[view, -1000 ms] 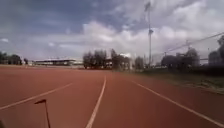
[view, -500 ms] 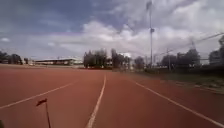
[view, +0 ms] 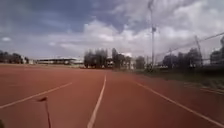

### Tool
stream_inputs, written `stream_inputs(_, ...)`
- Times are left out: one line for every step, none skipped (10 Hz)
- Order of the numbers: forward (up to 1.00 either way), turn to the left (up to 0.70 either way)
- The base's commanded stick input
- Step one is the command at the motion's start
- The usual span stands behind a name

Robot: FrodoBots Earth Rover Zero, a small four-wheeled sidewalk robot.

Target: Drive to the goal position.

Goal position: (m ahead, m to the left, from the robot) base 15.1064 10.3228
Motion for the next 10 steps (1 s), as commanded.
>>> stream_inputs(0.70, 0.00)
stream_inputs(0.70, 0.00)
stream_inputs(0.70, 0.00)
stream_inputs(0.70, 0.00)
stream_inputs(0.70, 0.00)
stream_inputs(0.70, 0.00)
stream_inputs(0.70, 0.00)
stream_inputs(0.70, 0.00)
stream_inputs(0.70, 0.00)
stream_inputs(0.70, 0.00)
